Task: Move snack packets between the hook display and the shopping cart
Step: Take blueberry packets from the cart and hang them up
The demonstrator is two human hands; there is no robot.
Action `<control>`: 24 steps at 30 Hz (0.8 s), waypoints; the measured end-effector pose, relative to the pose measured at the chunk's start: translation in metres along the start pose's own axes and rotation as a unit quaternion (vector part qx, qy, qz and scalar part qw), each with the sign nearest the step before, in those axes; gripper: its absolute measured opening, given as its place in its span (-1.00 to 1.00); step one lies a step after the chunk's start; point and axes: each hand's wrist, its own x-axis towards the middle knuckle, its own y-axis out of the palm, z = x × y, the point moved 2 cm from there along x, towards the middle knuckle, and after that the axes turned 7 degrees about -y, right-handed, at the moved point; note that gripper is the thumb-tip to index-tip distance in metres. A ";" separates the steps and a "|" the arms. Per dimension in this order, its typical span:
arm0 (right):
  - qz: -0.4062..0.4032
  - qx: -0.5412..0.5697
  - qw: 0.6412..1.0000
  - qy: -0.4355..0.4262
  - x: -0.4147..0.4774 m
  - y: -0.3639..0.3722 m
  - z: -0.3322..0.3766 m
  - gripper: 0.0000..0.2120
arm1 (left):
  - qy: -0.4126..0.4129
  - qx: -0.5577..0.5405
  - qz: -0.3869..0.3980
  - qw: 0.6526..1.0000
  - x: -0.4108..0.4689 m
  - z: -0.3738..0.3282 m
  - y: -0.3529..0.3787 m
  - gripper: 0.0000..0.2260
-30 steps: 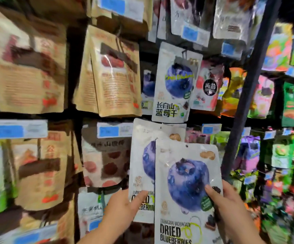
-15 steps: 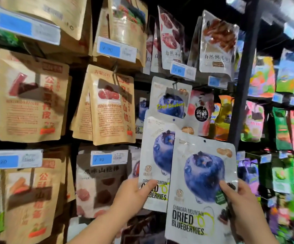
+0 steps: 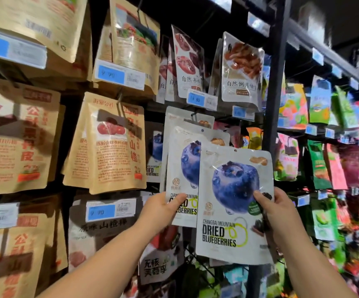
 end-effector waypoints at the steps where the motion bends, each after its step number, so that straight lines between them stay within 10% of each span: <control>1: -0.003 -0.006 1.000 -0.001 0.001 -0.002 -0.001 -0.88 | -0.005 -0.010 0.001 1.000 0.002 -0.001 0.002 -0.70; 24: 0.007 -0.051 0.997 -0.061 0.049 0.014 0.031 -0.94 | -0.009 0.019 -0.021 1.000 0.054 -0.037 -0.005 -0.62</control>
